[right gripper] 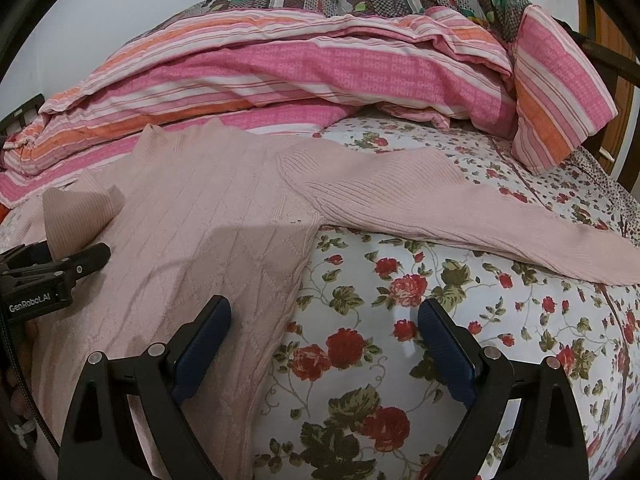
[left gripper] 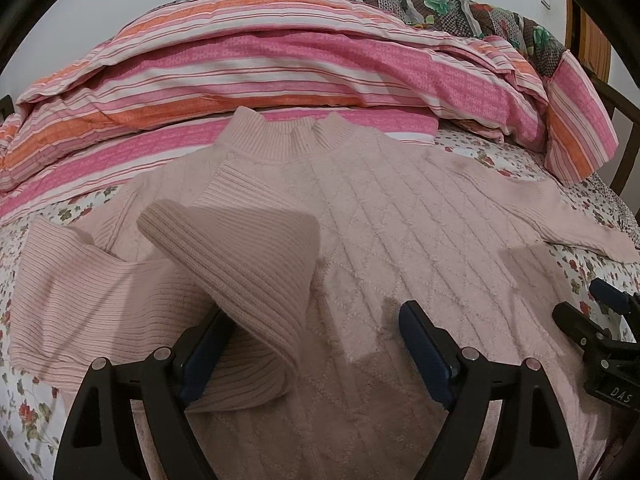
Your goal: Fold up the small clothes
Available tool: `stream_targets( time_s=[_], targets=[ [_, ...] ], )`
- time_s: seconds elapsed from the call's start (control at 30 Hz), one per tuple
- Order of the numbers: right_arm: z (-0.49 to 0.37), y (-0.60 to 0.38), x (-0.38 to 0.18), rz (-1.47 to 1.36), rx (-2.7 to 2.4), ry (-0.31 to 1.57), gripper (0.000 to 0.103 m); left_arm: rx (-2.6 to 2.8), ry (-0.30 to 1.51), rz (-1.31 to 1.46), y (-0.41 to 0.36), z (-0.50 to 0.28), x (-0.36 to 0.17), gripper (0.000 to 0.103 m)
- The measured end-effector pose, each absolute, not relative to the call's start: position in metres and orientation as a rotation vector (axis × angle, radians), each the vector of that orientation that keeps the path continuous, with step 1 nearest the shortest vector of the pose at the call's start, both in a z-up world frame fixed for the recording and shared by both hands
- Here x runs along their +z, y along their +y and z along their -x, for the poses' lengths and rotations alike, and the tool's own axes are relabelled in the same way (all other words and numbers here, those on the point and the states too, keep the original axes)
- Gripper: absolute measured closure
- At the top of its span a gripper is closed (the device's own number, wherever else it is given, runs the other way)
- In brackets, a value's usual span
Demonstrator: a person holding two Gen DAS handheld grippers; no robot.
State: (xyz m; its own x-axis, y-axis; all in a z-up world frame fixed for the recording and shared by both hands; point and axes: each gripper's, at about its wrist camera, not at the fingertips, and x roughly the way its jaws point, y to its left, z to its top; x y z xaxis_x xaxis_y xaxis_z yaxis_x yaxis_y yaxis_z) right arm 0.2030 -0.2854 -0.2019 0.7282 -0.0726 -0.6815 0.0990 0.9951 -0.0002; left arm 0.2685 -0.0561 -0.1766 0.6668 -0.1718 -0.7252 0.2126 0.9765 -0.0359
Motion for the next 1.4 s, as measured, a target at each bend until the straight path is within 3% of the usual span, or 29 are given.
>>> stream_targets(
  time_s=[1.4],
  targets=[
    [-0.2027,-0.2848,-0.2015,-0.031,-0.094,0.748,0.009,-0.217,0.814,-0.053,-0.0564,-0.2684,-0.1768,0.017]
  ],
)
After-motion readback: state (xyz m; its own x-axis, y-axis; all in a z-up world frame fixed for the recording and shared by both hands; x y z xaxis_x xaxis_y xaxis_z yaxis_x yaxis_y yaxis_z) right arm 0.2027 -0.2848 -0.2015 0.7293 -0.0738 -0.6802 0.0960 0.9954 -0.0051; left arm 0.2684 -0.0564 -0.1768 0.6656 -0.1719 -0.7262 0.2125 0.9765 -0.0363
